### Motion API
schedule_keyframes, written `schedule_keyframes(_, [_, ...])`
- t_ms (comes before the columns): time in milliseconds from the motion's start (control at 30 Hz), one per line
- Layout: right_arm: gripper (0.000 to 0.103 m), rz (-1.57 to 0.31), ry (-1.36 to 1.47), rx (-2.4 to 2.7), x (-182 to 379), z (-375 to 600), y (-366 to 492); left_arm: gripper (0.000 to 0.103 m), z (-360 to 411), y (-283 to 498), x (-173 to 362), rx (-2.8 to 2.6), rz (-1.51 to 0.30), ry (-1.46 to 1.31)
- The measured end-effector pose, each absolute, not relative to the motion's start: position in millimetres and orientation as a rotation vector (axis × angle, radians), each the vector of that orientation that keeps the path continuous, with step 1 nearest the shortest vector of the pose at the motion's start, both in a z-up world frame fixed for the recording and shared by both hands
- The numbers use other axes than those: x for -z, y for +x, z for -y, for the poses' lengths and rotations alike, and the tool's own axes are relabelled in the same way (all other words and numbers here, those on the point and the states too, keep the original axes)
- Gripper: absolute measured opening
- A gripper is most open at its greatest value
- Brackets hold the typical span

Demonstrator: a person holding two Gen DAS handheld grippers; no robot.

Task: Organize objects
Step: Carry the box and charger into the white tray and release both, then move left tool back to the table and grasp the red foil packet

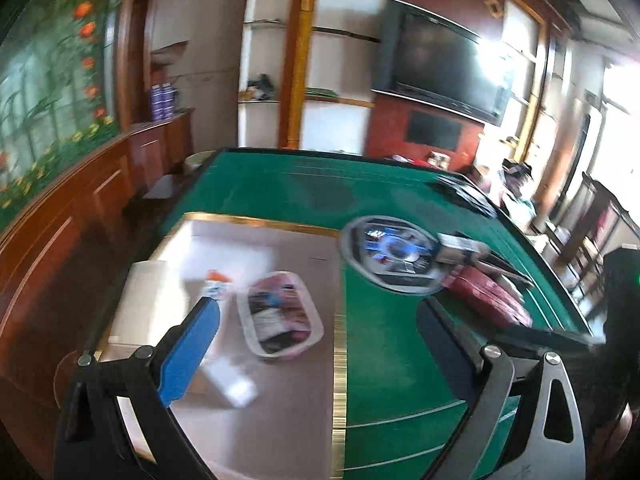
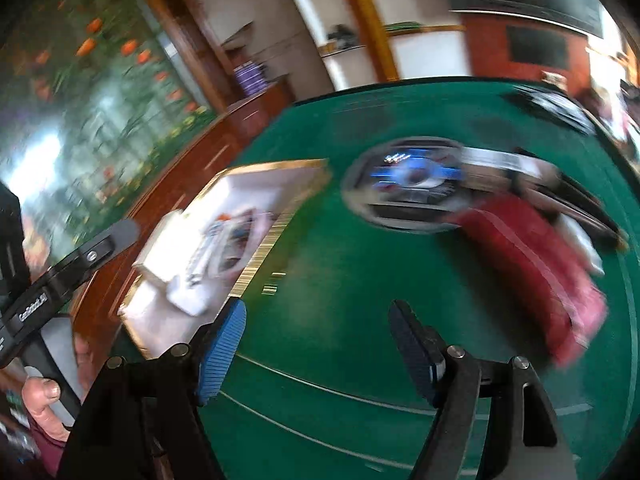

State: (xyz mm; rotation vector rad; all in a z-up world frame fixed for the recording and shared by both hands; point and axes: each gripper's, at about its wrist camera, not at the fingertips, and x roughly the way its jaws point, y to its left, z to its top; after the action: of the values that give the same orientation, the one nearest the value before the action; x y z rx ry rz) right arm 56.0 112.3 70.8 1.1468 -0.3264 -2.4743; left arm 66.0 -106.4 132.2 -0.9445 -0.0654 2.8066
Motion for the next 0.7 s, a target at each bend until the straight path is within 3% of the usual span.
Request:
schedule_keyframes(133, [0.080,0.506,1.083,2.584,-81.7,-178.2,74.0,0.098,63.8,72.2,-128.9,-2.777,-0.013,-0.929])
schedule_keyframes(200, [0.093,0.589,1.026,2.596,-85.8,-194.3,82.9,0.098,48.3,72.1,-126.7,-2.767,-0.035,-0.938])
schedule_keyframes(333, [0.093,0.406,1.088,2.577,-79.1,-180.5,88.1,0.098,23.3,68.8,-125.0,-2.728,-0.021,-0.992])
schedule_keyframes(700, [0.093,0.436,1.005,2.764,-73.7,-270.8,146.7,0.098,-56.8,56.7,-98.5,-2.597,-0.057,-1.098])
